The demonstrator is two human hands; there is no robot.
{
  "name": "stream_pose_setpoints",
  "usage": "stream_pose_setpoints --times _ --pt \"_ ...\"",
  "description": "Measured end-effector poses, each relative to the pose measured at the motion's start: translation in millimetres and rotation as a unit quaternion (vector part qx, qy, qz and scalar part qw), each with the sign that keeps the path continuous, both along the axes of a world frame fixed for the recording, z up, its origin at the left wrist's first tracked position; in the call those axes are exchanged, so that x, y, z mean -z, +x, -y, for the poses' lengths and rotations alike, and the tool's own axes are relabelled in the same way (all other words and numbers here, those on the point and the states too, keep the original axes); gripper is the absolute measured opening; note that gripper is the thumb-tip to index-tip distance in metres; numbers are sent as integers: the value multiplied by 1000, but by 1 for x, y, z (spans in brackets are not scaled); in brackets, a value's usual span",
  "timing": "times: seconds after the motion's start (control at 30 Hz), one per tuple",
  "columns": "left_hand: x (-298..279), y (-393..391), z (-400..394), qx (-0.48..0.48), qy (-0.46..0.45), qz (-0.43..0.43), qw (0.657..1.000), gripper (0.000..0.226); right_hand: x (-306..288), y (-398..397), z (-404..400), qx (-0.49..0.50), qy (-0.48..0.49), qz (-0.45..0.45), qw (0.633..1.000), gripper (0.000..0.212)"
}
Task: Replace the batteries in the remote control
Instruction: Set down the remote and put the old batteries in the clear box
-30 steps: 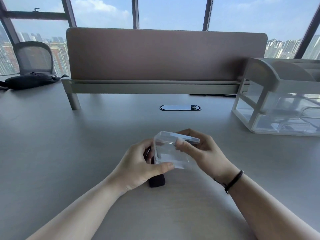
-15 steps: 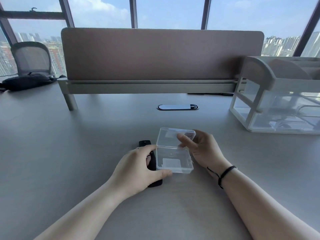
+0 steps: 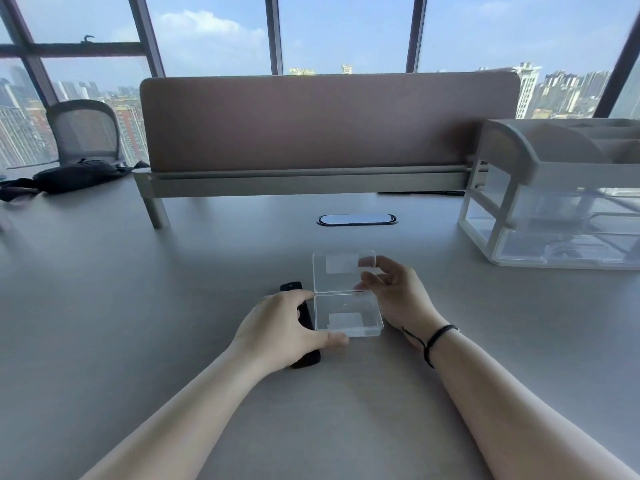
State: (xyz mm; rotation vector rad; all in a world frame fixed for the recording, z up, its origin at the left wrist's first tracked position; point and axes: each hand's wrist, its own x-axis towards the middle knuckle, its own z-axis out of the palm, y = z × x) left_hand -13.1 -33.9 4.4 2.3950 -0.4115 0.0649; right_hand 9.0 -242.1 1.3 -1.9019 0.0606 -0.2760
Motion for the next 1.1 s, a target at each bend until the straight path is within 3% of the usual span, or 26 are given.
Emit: stream_pose_setpoints --times 0.07,0.13,0.2,0.33,0.43,0.53,0.7,0.8,0.9,0.97,1.03,1.1 --pt "-13 2 -4 -5 -50 0 999 65 0 0 0 -2 -1 2 1000 23" --pt "-32 6 0 -51 -157 32 986 40 0 -1 0 -2 -5 2 1000 23" --pt "-51 12 12 -69 -234 10 970 36 -1 -1 0 -5 7 -2 1000 23" --pt "-62 8 56 62 -106 14 992 30 -2 -2 1 -23 8 1 1000 28" --pt "-44 8 74 164 2 20 986 34 0 -2 6 -51 27 0 998 41" --pt "-30 16 74 183 44 10 982 37 3 0 7 -56 57 -13 997 41" --pt "-21 20 59 188 102 43 976 26 6 6 4 -24 24 -7 999 27" --pt "-13 13 42 170 68 103 978 14 5 6 5 -22 23 -7 999 29" --pt "-6 9 21 98 -64 180 977 17 4 5 4 -17 6 -7 1000 31" --pt "-3 13 10 40 -137 188 972 26 4 5 4 -15 3 -8 1000 32" --pt "-2 14 1 8 -183 125 975 41 4 5 3 -20 10 -9 1000 34" --pt "0 14 -6 25 -174 56 983 66 4 4 3 -26 17 -8 999 33"
